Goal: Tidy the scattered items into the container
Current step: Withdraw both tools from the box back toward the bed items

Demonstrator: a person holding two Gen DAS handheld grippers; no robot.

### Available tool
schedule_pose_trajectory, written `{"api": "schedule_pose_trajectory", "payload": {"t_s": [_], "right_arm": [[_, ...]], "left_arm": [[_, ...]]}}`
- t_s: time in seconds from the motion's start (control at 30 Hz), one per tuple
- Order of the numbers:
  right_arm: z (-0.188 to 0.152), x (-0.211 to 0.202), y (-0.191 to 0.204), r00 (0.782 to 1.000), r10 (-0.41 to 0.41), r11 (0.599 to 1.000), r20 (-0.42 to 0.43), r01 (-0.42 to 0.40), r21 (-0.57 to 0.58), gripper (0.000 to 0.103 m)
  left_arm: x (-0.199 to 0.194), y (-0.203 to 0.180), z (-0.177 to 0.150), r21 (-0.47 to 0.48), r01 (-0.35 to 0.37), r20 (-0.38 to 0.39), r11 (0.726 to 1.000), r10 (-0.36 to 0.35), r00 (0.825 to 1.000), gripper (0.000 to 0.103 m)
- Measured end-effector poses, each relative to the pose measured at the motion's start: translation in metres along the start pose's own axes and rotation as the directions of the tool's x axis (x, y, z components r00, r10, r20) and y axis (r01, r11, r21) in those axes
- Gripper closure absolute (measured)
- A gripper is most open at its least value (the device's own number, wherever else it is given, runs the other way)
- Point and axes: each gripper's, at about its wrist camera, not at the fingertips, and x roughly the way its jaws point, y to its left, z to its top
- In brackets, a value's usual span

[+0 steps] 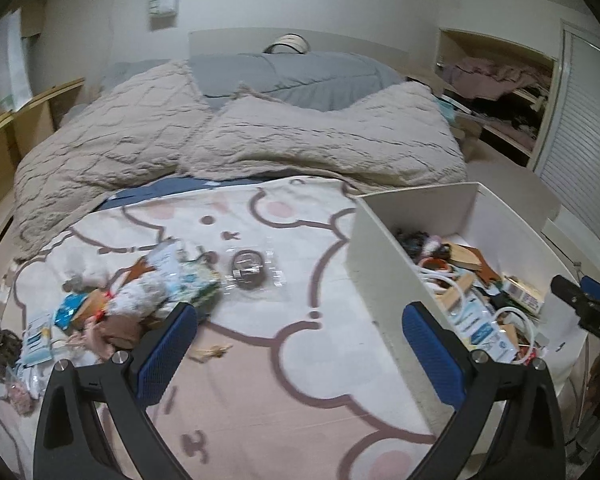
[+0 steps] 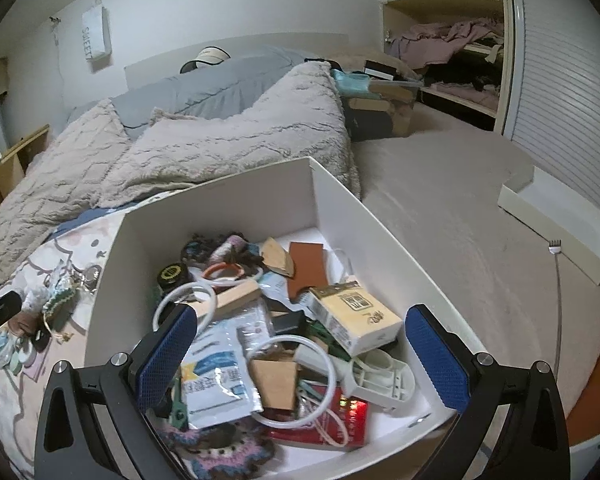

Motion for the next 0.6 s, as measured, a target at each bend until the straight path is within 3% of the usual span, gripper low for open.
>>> {"api": "schedule_pose_trajectory", "payload": {"t_s": [0.6], "right_arm": [[0.001, -0.002, 0.04, 0.998, 0.066, 0.998, 0.01, -0.066, -0.018, 0.0]], "left_arm": [[-0.022, 0.103, -0.031, -0.101, -0.125, 0.024, 0.987, 0.128, 0.991, 0.0]]}}
